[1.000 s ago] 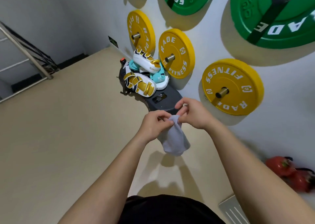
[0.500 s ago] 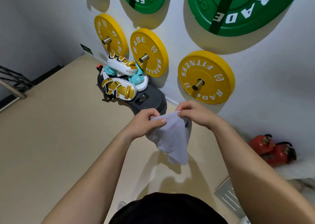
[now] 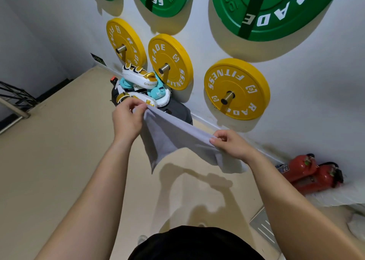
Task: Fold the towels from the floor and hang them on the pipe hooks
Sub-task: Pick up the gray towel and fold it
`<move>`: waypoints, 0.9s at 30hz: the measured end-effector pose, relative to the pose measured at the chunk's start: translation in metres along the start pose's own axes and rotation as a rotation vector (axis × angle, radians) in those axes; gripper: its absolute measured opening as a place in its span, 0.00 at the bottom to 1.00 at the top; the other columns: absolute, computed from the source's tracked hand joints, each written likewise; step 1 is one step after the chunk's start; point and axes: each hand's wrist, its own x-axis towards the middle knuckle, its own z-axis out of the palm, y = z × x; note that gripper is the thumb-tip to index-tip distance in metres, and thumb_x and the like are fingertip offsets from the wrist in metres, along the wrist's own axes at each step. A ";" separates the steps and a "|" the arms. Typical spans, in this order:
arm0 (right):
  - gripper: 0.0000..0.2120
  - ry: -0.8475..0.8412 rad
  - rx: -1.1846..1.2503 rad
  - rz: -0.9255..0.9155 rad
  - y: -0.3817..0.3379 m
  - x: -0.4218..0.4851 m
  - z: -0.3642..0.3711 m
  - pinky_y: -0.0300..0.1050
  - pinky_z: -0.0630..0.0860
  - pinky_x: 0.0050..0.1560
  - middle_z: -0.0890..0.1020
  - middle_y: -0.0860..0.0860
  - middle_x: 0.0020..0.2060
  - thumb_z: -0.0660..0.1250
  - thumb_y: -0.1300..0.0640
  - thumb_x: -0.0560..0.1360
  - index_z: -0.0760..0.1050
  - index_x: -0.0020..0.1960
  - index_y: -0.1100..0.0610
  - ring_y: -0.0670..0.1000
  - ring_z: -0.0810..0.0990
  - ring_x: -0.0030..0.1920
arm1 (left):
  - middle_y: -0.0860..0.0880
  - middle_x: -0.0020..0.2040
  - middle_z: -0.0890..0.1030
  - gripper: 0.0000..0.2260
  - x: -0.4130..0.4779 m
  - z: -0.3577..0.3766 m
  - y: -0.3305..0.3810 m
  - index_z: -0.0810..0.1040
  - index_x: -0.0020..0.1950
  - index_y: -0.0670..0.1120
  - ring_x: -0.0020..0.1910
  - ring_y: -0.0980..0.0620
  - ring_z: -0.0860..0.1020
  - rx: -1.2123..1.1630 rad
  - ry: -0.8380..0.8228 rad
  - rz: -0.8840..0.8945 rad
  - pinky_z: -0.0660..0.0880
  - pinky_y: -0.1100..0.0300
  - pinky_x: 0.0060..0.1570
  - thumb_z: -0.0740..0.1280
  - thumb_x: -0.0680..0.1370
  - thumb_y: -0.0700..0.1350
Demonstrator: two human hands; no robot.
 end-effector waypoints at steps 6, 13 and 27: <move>0.12 0.086 -0.053 -0.136 -0.018 0.005 0.016 0.40 0.64 0.36 0.71 0.46 0.31 0.64 0.58 0.79 0.76 0.38 0.57 0.42 0.68 0.34 | 0.55 0.40 0.79 0.11 -0.036 0.039 -0.003 0.81 0.58 0.53 0.36 0.62 0.75 0.022 -0.440 0.102 0.69 0.67 0.38 0.70 0.77 0.43; 0.14 0.132 -0.193 -0.146 -0.042 0.007 0.015 0.32 0.65 0.30 0.76 0.42 0.25 0.71 0.54 0.74 0.76 0.30 0.46 0.39 0.73 0.30 | 0.59 0.40 0.82 0.04 -0.063 0.068 -0.002 0.84 0.46 0.51 0.40 0.64 0.77 -0.015 -0.658 0.204 0.70 0.61 0.43 0.69 0.78 0.43; 0.08 0.169 -0.059 -0.118 -0.012 -0.017 0.007 0.36 0.68 0.34 0.77 0.45 0.30 0.74 0.53 0.73 0.80 0.38 0.54 0.41 0.71 0.31 | 0.55 0.42 0.83 0.03 -0.062 0.067 0.013 0.81 0.46 0.52 0.42 0.60 0.78 0.090 -0.601 0.266 0.72 0.63 0.41 0.69 0.78 0.45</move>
